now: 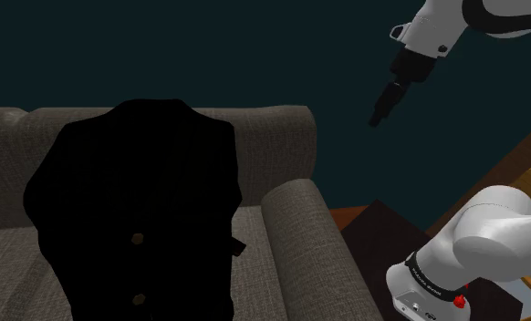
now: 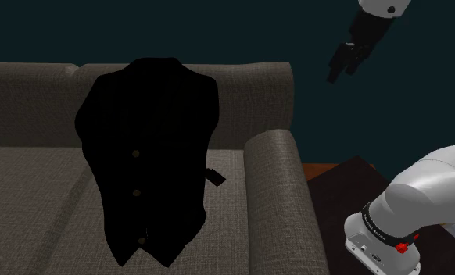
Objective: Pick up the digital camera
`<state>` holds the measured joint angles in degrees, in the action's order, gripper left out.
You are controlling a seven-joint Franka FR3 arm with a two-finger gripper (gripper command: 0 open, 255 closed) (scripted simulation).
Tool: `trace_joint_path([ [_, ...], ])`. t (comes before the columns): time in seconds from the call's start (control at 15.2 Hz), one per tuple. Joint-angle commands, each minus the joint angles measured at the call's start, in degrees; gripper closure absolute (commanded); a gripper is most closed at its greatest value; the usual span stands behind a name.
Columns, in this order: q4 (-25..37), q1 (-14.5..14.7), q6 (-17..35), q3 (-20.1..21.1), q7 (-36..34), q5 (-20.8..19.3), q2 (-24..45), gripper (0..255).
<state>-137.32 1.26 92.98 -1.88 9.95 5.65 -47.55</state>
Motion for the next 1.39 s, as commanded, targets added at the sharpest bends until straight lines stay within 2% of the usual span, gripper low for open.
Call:
trace_joint_path([
  [0.0,0.00,0.00,0.00,0.00,0.00,0.00,0.00,0],
  [0.66,-10.94,4.95,19.37,5.66,-0.67,5.92,7.22,0],
  [1.32,-14.17,10.60,40.38,11.56,-0.12,12.08,23.42,0],
])
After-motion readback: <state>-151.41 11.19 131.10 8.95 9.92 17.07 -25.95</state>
